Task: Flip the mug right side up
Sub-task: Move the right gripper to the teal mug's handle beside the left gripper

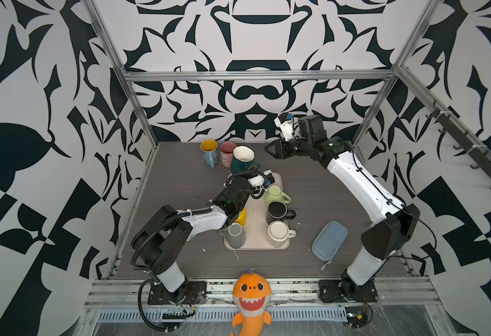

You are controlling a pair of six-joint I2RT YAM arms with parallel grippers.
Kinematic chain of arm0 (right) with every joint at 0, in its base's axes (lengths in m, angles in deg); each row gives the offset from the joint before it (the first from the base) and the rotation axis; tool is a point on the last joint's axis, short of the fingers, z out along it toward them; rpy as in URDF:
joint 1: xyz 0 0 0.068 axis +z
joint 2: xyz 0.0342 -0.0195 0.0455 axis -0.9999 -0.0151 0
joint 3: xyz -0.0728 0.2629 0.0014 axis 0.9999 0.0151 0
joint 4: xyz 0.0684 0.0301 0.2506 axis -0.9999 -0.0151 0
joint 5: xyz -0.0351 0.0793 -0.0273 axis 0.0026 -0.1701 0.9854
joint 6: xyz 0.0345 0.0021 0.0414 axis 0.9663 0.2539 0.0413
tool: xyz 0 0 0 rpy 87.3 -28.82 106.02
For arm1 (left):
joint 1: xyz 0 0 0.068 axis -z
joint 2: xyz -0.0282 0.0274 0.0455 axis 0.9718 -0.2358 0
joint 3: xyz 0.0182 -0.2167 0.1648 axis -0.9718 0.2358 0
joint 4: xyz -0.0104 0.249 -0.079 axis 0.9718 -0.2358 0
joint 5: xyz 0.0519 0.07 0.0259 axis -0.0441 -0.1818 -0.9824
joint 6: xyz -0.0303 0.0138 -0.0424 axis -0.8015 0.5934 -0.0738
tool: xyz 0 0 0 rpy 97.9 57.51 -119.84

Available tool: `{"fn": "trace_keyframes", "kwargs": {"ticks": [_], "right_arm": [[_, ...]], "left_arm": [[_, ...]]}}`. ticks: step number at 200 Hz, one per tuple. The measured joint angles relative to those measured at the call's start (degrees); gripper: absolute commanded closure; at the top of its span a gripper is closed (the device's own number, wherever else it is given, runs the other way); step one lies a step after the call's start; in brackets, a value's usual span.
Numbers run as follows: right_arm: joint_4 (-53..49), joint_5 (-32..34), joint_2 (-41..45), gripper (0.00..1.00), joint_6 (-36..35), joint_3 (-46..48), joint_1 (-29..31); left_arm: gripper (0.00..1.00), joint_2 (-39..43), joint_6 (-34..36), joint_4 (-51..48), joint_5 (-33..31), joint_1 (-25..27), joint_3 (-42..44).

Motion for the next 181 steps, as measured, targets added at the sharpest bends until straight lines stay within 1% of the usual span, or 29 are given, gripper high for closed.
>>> {"fn": "trace_keyframes", "kwargs": {"ticks": [32, 90, 155, 181], "right_arm": [[-5.0, 0.0, -1.7, 0.45, -3.3, -3.5, 1.7], [-13.4, 2.0, -5.0, 0.45, -8.5, -8.4, 5.2], [-18.1, 5.2, -8.9, 0.45, -10.4, -10.5, 5.6], [-18.4, 5.4, -9.8, 0.50, -10.5, -11.5, 5.7]], "left_arm": [[1.00, -0.4, 1.6, 2.8, 1.9, 0.0, 0.0], [1.00, -0.4, 1.6, 2.7, 4.5, 0.0, 0.0], [1.00, -0.4, 1.5, 2.7, 5.4, 0.4, 0.0], [1.00, -0.1, 1.4, 2.5, 5.7, 0.6, 0.0]]}}
